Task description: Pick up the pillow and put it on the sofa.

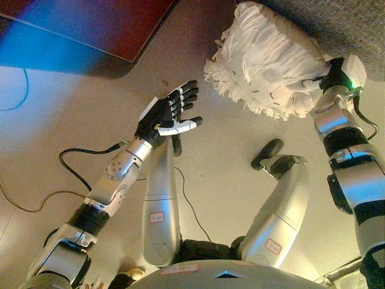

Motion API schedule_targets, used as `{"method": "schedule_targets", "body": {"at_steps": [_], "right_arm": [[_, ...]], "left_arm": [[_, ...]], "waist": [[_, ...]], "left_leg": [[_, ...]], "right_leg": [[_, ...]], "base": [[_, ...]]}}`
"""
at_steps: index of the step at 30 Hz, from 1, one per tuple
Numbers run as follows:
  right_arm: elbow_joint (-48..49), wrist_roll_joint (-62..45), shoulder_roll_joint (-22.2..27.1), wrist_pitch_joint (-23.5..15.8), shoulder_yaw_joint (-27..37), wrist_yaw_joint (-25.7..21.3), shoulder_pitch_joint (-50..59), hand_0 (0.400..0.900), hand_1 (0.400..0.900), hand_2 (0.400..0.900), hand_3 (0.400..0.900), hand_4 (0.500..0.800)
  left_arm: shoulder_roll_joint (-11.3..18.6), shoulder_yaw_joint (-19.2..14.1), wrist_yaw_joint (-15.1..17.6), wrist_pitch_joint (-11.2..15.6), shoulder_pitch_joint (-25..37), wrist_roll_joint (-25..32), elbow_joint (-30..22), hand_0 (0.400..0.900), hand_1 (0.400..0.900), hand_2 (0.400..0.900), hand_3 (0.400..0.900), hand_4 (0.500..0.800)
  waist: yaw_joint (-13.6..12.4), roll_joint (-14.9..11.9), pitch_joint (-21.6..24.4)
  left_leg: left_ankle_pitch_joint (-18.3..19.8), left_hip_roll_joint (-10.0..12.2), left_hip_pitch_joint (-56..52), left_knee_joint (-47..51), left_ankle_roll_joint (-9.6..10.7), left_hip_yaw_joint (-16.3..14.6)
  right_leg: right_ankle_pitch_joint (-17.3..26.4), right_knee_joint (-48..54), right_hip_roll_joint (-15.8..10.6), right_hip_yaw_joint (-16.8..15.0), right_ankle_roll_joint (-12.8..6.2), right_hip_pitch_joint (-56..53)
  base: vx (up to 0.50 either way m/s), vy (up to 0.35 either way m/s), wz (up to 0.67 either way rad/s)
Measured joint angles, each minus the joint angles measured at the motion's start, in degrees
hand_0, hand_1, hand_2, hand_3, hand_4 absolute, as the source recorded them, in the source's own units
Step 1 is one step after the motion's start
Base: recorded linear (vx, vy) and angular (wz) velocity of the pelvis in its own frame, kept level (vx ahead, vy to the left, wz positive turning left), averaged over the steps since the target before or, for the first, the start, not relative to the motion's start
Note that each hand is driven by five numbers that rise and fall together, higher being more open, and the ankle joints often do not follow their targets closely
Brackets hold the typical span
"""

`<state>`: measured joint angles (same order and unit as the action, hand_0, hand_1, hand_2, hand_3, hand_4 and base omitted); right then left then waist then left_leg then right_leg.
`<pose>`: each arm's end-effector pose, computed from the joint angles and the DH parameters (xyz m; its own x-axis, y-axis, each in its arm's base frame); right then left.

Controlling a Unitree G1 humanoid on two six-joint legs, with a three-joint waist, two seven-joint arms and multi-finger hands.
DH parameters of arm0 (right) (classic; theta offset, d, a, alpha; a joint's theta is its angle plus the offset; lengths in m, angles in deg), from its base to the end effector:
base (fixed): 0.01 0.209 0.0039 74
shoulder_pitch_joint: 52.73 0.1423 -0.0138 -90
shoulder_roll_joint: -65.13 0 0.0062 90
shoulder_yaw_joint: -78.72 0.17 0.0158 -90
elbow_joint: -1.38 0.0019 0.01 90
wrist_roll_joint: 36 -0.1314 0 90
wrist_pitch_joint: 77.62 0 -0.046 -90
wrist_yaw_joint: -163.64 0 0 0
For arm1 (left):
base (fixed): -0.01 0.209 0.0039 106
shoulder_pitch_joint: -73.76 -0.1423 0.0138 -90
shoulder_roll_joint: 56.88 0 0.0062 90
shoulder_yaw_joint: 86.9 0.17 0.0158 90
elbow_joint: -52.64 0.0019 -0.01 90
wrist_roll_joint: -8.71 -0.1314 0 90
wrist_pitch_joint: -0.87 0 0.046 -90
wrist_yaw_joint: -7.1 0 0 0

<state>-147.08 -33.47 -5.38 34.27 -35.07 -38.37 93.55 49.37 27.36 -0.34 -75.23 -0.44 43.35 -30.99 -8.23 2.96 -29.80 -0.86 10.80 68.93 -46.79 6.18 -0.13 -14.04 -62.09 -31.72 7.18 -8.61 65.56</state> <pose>0.3263 -0.2542 0.1553 0.8034 -0.5954 0.0039 0.3513 0.4687 -0.8105 0.2329 0.1719 0.0936 0.8635 -0.4746 0.1708 0.4745 0.8792 0.0440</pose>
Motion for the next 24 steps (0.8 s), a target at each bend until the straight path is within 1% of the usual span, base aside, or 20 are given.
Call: {"method": "schedule_targets", "body": {"at_steps": [4,6,8,10,11,13,14,15,16,17,19,20,21,22,24], "right_arm": [[0.5,-0.9,-1.6,0.0,0.1,0.0,-2.4,0.4,0.4,0.4,0.4,0.5],[1.3,-1.7,-2.7,-0.1,1.1,-0.2,-4.2,0.4,0.4,0.4,0.4,0.5],[2.1,-2.6,-3.9,-0.2,1.4,-0.3,-6.6,0.4,0.4,0.4,0.4,0.5],[4.3,-2.7,-4.3,-0.2,1.6,-0.5,-9.2,0.4,0.4,0.4,0.4,0.5],[5.8,-2.7,-4.7,-0.2,1.6,-0.5,-10.7,0.4,0.4,0.4,0.4,0.5],[8.6,-2.6,-5.3,0.0,1.7,-1.3,-13.5,0.4,0.4,0.4,0.4,0.5],[10.6,-2.6,-5.4,0.0,1.6,-1.4,-15.4,0.4,0.4,0.4,0.4,0.5],[13.2,-2.3,-5.4,0.1,2.0,-1.7,-17.6,0.4,0.4,0.4,0.4,0.5],[17.0,-1.9,-5.5,0.1,2.1,-2.3,-20.4,0.4,0.4,0.4,0.4,0.5],[20.7,-1.6,-5.5,0.2,2.4,-3.1,-23.0,0.4,0.4,0.4,0.4,0.5],[29.7,0.9,-6.1,0.3,4.2,-4.3,-29.7,0.4,0.4,0.4,0.4,0.5],[33.9,2.6,-6.7,0.3,4.3,-4.8,-33.2,0.4,0.4,0.4,0.4,0.5],[38.2,4.4,-7.1,-0.1,4.9,-5.5,-37.2,0.4,0.4,0.4,0.4,0.5],[41.3,5.7,-7.4,-0.6,5.6,-5.9,-40.5,0.4,0.4,0.4,0.4,0.5],[45.2,8.7,-7.6,-1.8,7.5,-6.5,-46.3,0.4,0.4,0.4,0.4,0.5]], "left_arm": [[-0.9,0.0,0.9,-0.3,0.1,0.0,0.0,0.9,0.9,0.9,0.9,0.8],[-1.6,-0.4,2.1,-0.6,0.0,0.2,0.3,0.9,0.9,0.9,0.9,0.8],[-2.9,-0.9,3.0,-1.1,-0.5,0.6,0.7,0.9,0.9,0.9,0.9,0.8],[-3.8,-0.9,3.8,-1.6,-0.7,1.2,0.9,0.9,0.9,0.9,0.9,0.8],[-4.2,-1.1,4.4,-1.6,-0.7,1.4,1.1,0.9,0.9,0.9,0.9,0.8],[-5.5,-1.5,5.8,-2.2,-0.7,1.8,2.4,0.9,0.9,0.9,0.9,0.8],[-5.9,-1.6,6.5,-3.0,-0.9,1.9,2.8,0.9,0.9,0.9,0.9,0.8],[-6.4,-2.0,7.4,-3.7,-1.3,2.3,2.8,0.9,0.9,0.9,0.9,0.8],[-7.2,-2.9,8.3,-4.3,-2.3,2.5,2.8,0.9,0.9,0.9,0.9,0.8],[-7.7,-3.8,9.2,-4.5,-3.3,2.6,2.8,0.9,0.9,0.9,0.9,0.8],[-8.4,-5.4,10.6,-5.2,-5.2,2.8,2.6,0.9,0.9,0.9,0.9,0.8],[-8.5,-6.3,11.4,-5.3,-7.1,2.7,2.6,0.9,0.9,0.9,0.9,0.8],[-8.6,-7.0,11.9,-5.3,-7.8,2.7,2.6,0.9,0.9,0.9,0.9,0.8],[-8.6,-7.6,12.1,-5.5,-9.1,2.6,2.5,0.9,0.9,0.9,0.9,0.8],[-8.5,-8.3,12.6,-6.2,-10.4,2.3,2.4,0.9,0.9,0.9,0.9,0.8]], "waist": [[-0.2,0.0,0.0],[-0.3,0.1,-0.1],[-0.7,0.1,0.0],[-1.5,0.1,0.0],[-1.7,0.1,-0.1],[-1.7,-0.1,-0.1],[-2.0,-0.1,-0.1],[-1.6,-0.4,-0.2],[-2.1,-0.5,-0.1],[-2.0,-0.9,-0.1],[-0.8,-1.5,0.0],[-0.8,-2.1,0.3],[-0.1,-3.1,0.3],[0.2,-3.6,0.5],[1.0,-5.4,1.5]], "left_leg": [[-0.1,0.2,-3.6,2.3,0.1,0.0],[-0.6,0.2,-6.2,5.0,0.4,-0.2],[-1.9,0.6,-9.9,8.7,0.3,-0.2],[-2.6,0.9,-13.4,12.0,0.6,-0.4],[-3.2,0.9,-15.4,13.7,0.9,-0.4],[-4.4,1.0,-19.9,18.0,1.3,-0.6],[-5.1,1.1,-22.3,20.2,1.6,-0.7],[-5.5,1.3,-25.4,22.9,1.6,-1.1],[-6.9,1.5,-28.7,26.2,1.7,-1.5],[-7.5,1.8,-31.8,28.9,1.9,-1.9],[-9.1,2.4,-38.3,34.5,2.2,-2.9],[-9.5,2.6,-41.5,36.8,2.3,-3.2],[-9.5,3.0,-45.0,38.8,2.3,-4.0],[-9.6,3.0,-47.7,40.3,2.4,-4.3],[-9.6,2.8,-52.9,43.1,2.5,-6.0]], "right_leg": [[0.0,2.3,0.1,1.8,-0.05,-4.3],[0.2,4.8,0.3,3.4,-0.17,-7.5],[0.8,8.2,0.9,5.7,-0.16,-11.8],[1.3,11.2,1.5,7.4,-0.17,-15.5],[2.0,13.1,2.1,8.1,-0.49,-17.5],[2.4,16.3,2.9,9.6,-0.71,-22.1],[2.6,18.1,3.3,10.4,-0.82,-24.6],[2.9,20.1,4.1,11.4,-0.94,-27.5],[3.6,22.8,4.5,12.2,-1.09,-30.6],[4.1,25.2,5.5,12.7,-1.34,-33.5],[5.6,30.5,7.5,14.5,-1.55,-40.2],[6.3,33.3,8.5,15.1,-1.93,-43.6],[7.2,36.7,9.5,15.4,-2.23,-47.3],[8.2,39.8,10.4,15.7,-2.61,-50.7],[10.6,45.8,11.5,15.6,-3.37,-56.5]], "base": [[0.03,-0.056,-0.03],[0.03,-0.078,-0.02],[-0.04,-0.057,-0.03],[0.01,-0.067,-0.03],[0.07,-0.094,-0.01],[0.09,-0.081,0.0],[0.11,-0.047,-0.01],[0.14,-0.043,-0.02],[0.13,-0.045,-0.02],[0.13,-0.037,-0.06],[0.11,0.02,-0.13],[0.07,0.081,-0.17],[0.09,0.127,-0.2],[0.09,0.148,-0.19],[0.08,0.15,-0.18]]}}
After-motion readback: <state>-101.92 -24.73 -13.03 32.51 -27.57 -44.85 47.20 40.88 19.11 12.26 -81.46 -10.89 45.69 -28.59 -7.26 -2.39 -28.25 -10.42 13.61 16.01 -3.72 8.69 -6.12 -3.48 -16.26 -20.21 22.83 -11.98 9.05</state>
